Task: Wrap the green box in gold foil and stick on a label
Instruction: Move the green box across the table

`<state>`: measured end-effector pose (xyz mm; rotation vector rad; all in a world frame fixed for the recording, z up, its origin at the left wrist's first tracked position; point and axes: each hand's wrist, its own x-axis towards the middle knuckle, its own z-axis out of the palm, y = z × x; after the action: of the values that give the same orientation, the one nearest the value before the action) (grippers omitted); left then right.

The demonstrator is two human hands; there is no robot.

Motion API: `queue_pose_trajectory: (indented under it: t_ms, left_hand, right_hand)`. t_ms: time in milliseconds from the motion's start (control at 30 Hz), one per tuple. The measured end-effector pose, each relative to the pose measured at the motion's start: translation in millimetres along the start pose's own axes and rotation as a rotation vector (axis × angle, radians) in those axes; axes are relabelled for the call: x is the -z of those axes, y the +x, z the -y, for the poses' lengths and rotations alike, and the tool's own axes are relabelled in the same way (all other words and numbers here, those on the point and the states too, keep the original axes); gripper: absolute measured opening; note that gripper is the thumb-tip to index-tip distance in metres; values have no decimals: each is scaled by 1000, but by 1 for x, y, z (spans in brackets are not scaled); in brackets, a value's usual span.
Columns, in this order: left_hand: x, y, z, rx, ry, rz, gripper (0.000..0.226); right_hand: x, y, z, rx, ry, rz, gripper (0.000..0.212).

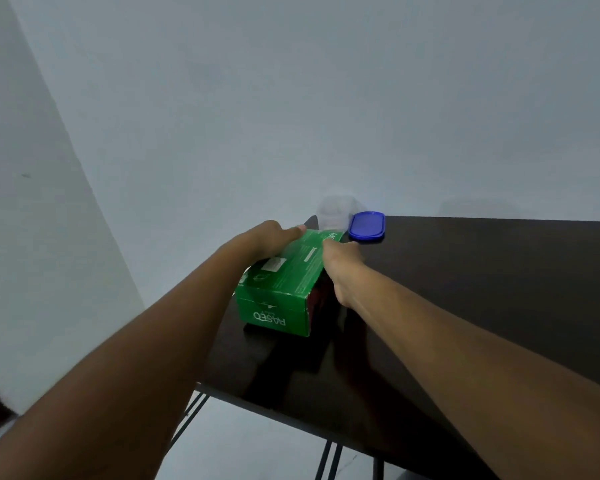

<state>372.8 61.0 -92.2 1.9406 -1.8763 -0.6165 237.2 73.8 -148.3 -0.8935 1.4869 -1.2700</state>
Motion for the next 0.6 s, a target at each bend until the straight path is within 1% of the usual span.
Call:
queue_pose_trajectory:
  t_ms: [100, 133, 200, 233, 267, 300, 333, 400, 433, 467, 600]
  left_hand:
    - [-5, -5, -27, -93, 77, -112, 85]
    - [-10, -7, -45, -136, 102, -136, 83]
    - [-18, -5, -75, -203, 128, -142, 79]
    - [-51, -7, -139, -303, 151, -95, 76]
    - [-57, -10, -153, -316, 168, -90, 75]
    - [-75, -13, -187, -363, 204, -67, 73]
    - [-81, -10, -197, -368, 220, -66, 72]
    - [-92, -3, -207, -372, 264, -92, 70]
    - [-96, 2, -205, -378, 283, -99, 70]
    - [-107, 2, -218, -407, 291, -84, 69]
    - [-179, -18, -310, -583, 364, -6, 67]
  right_hand:
    - [33, 3, 7, 66, -68, 14, 53]
    - [54, 2, 14, 91, -93, 26, 49]
    - [93, -2, 29, 185, -224, 59, 32]
    - [165, 1, 38, 249, -300, -4, 21]
    - [184, 1, 41, 331, -399, 0, 19]
    - [223, 3, 46, 390, -490, -37, 22]
    - [237, 5, 48, 446, -598, -19, 24]
    - [253, 8, 48, 496, -772, 18, 23]
    - [259, 8, 48, 511, -843, 31, 21]
    - [280, 10, 49, 516, -900, 11, 20]
    - [400, 14, 55, 445, -1138, -161, 21]
